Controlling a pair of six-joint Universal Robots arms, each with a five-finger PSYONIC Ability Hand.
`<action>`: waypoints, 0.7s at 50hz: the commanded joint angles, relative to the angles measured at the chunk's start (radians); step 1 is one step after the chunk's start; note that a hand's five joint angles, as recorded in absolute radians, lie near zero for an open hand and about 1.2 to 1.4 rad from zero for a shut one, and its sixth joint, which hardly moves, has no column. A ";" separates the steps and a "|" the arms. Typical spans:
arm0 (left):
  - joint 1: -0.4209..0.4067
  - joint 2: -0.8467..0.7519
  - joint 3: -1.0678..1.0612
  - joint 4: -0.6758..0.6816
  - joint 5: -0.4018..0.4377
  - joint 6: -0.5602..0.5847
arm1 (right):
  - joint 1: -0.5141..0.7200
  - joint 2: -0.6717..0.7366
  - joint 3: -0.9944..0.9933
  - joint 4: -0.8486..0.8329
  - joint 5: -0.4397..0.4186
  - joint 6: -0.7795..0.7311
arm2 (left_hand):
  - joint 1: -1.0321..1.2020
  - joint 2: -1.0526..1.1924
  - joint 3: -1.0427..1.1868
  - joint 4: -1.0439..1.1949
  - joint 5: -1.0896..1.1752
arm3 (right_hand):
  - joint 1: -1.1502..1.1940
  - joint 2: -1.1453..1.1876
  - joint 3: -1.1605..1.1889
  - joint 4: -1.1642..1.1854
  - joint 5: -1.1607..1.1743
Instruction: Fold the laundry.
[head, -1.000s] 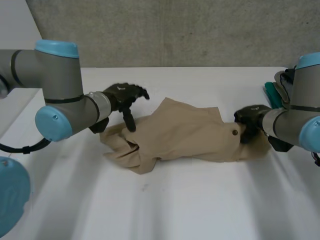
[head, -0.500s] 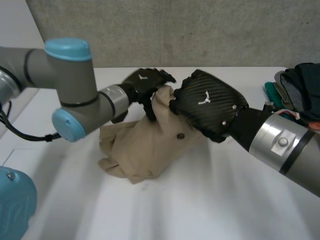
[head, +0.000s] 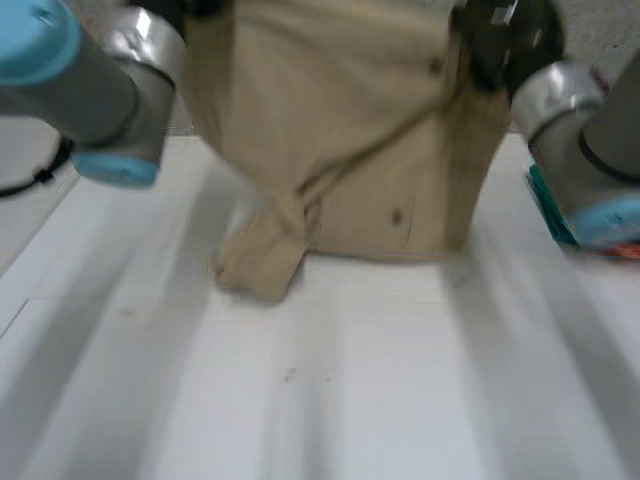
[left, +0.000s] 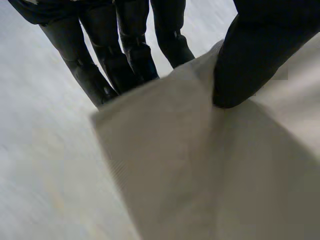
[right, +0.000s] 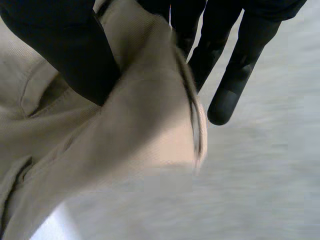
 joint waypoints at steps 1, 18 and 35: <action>0.028 0.113 -0.001 0.105 -0.038 -0.004 | 0.036 0.034 -0.098 -0.346 0.090 0.091 | 0.230 0.201 0.211 0.201 0.258 | 0.327 0.219 0.183 0.197 0.283; 0.042 0.259 -0.894 0.090 0.155 0.021 | 0.059 0.031 0.465 -0.194 0.100 -0.030 | 0.230 0.201 0.211 0.201 0.258 | 0.327 0.219 0.183 0.197 0.283; 0.068 0.203 -1.029 -0.094 0.126 0.035 | -0.002 -0.029 0.694 -0.037 0.061 -0.081 | -0.472 -0.500 -0.491 -0.500 -0.443 | 0.327 0.219 0.183 0.197 0.283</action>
